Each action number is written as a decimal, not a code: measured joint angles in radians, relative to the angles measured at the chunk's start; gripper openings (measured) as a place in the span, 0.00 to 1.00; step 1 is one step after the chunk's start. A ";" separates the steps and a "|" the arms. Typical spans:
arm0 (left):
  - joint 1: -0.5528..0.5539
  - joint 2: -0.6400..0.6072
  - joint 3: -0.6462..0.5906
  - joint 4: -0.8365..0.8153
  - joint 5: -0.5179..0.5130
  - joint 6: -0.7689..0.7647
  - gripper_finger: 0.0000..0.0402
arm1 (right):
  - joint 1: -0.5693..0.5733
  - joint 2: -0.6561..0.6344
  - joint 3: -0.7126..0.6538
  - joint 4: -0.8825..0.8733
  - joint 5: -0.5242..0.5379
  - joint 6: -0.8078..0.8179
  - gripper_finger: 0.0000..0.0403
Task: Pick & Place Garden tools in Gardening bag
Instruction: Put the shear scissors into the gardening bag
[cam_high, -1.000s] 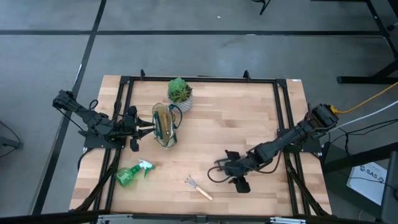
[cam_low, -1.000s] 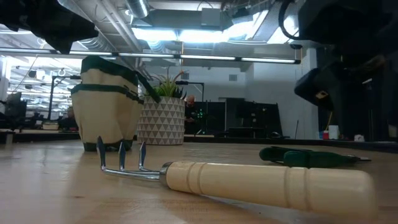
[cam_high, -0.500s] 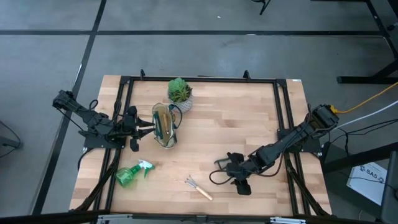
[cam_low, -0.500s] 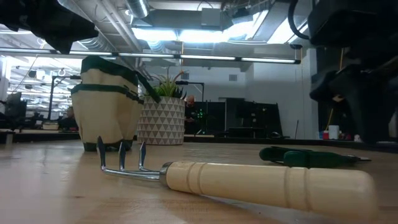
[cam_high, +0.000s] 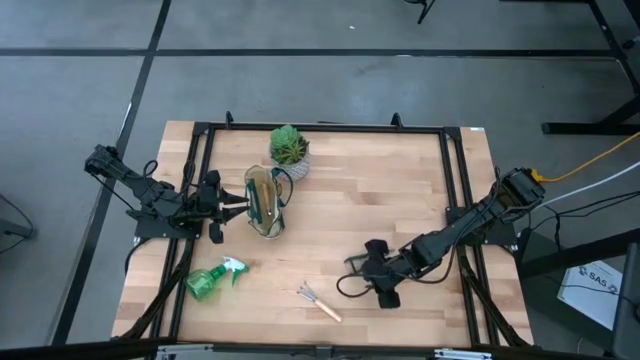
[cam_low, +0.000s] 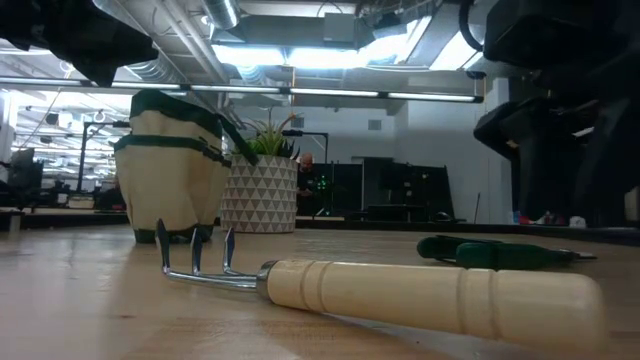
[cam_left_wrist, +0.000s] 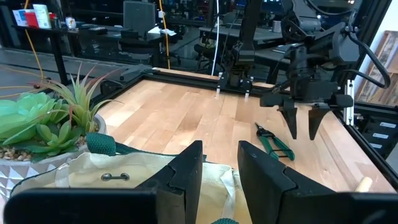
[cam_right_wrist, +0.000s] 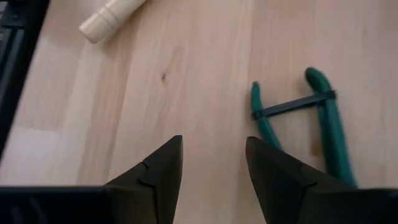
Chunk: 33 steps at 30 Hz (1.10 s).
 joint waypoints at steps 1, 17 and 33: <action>0.000 0.000 0.000 0.000 0.000 0.000 0.24 | 0.000 0.000 0.000 0.000 0.009 -0.002 0.44; 0.000 0.000 0.000 0.000 0.000 0.000 0.24 | 0.000 0.000 0.000 0.000 0.083 -0.004 0.44; 0.000 0.000 0.000 0.000 0.000 0.000 0.24 | -0.092 0.000 0.000 -0.006 0.088 -0.007 0.44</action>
